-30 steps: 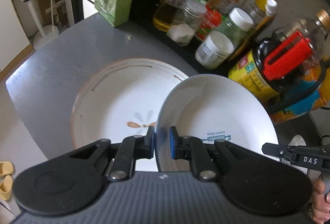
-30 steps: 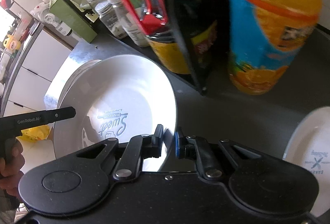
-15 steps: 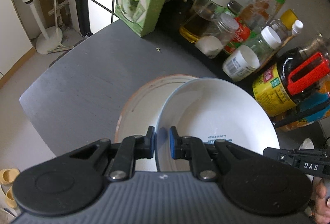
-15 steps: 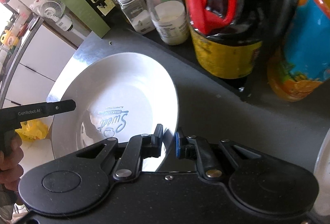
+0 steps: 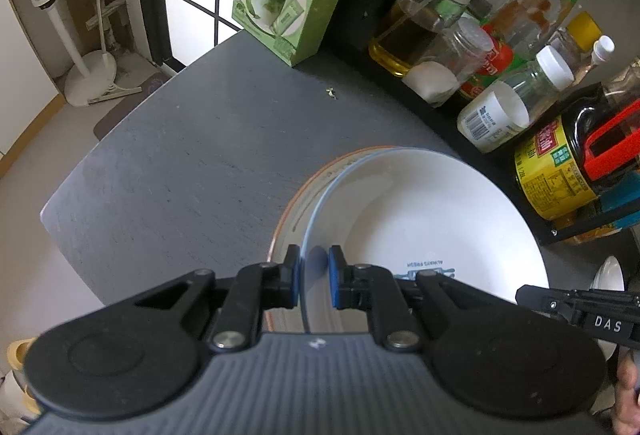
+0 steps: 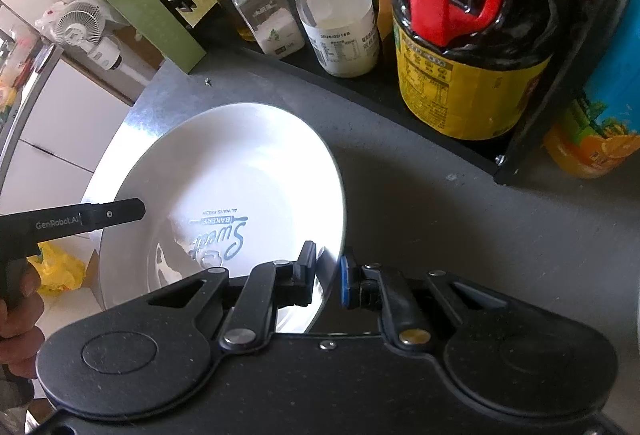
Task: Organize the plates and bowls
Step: 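Lower the 'Sweet' plate onto the flower plate and open both grippers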
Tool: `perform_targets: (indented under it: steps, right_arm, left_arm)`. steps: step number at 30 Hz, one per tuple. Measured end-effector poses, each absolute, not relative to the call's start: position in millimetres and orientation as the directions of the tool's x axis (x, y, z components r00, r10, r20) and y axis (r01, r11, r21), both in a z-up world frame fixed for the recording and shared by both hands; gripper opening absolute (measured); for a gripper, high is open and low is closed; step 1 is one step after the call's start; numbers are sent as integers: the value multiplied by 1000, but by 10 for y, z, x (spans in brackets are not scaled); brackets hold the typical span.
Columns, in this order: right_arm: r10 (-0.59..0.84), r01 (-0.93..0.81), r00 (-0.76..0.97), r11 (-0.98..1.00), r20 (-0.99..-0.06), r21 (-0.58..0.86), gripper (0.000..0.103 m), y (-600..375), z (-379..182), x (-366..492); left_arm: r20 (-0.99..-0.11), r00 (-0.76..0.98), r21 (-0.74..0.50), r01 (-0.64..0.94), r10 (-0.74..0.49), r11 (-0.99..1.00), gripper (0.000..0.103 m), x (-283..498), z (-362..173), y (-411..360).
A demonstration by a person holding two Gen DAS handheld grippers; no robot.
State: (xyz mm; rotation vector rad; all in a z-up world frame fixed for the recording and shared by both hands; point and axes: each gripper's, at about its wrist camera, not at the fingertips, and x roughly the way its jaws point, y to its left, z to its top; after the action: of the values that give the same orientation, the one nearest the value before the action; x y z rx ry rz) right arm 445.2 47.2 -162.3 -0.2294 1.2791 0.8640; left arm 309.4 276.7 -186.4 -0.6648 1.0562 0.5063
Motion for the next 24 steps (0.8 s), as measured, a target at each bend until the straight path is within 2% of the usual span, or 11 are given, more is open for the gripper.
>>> perform_targets:
  steps: [17,24]
  right_arm:
    - [391,-631,53,726,-919,272,14,584,-1722,4369]
    - [383,-614,101,750,-918,245,14,600,-1746,4347]
  left_arm:
    - [-915,402,-246,-624,35,742,13,3154,-1902,2860]
    - [-929,368,-282,-630,-41,724,13,3169,-1969,2932]
